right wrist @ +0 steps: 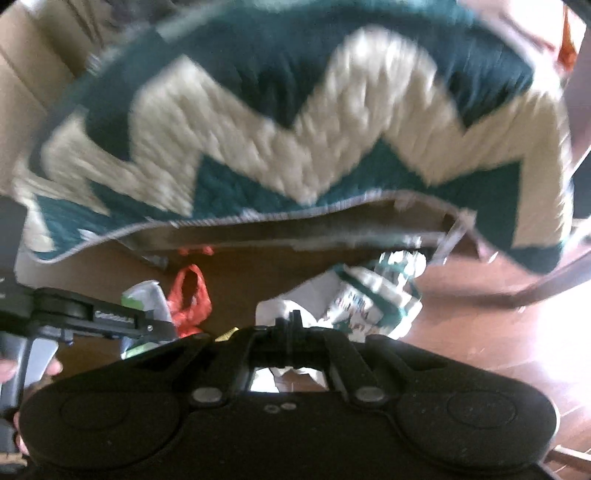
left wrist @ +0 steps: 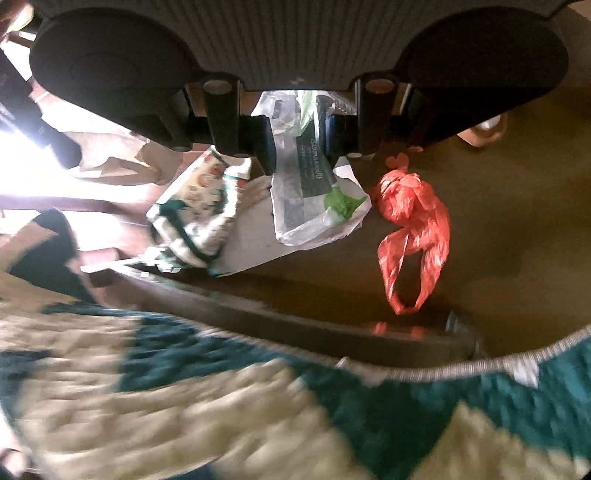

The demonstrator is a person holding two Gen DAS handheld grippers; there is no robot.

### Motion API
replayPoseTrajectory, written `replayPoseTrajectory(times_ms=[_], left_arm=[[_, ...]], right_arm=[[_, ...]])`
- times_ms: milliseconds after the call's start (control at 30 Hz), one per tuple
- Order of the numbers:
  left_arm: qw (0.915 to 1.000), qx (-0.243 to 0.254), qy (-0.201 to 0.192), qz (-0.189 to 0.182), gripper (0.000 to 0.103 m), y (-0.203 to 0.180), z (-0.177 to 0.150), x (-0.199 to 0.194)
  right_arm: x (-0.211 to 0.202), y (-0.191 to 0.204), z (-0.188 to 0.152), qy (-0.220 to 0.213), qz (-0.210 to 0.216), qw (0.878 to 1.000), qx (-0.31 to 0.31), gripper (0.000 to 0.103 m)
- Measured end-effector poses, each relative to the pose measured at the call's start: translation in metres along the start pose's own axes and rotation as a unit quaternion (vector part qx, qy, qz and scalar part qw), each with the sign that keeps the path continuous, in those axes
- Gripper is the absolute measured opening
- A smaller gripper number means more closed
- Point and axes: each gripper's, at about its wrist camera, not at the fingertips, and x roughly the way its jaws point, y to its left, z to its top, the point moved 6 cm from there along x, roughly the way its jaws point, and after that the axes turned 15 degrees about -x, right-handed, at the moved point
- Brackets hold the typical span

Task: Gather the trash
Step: 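Close the left tool on the clear plastic package while the right tool closes on a white scrap, then carry both held items up to the dark teal bin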

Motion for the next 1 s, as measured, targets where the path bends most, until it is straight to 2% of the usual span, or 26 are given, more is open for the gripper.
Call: replayPoseTrajectory(times_ms=[233, 500, 700, 800, 1000], left_arm=[[0.9959, 0.057, -0.055, -0.044, 0.025, -0.042, -0.027, -0.098], [0.9798, 0.132, -0.118, -0.092, 0.025, -0.105, -0.066, -0.202], [0.9593, 0.199, -0.16, -0.12, 0.025, -0.16, -0.1, -0.269], [0.9487, 0.225, -0.167, -0.147, 0.025, -0.193, -0.115, -0.298], [0.9168, 0.288, -0.205, -0.185, 0.025, -0.269, -0.148, -0.362]], right_arm=[[-0.111, 0.0, 0.01, -0.066, -0.003, 0.998, -0.025, 0.0], [-0.229, -0.011, 0.012, -0.136, -0.036, 0.988, -0.057, 0.0], [-0.321, -0.033, 0.013, -0.209, -0.065, 0.974, -0.058, 0.0], [-0.364, -0.048, 0.014, -0.242, -0.083, 0.965, -0.056, 0.0], [-0.451, -0.086, 0.015, -0.301, -0.152, 0.94, -0.055, 0.0]])
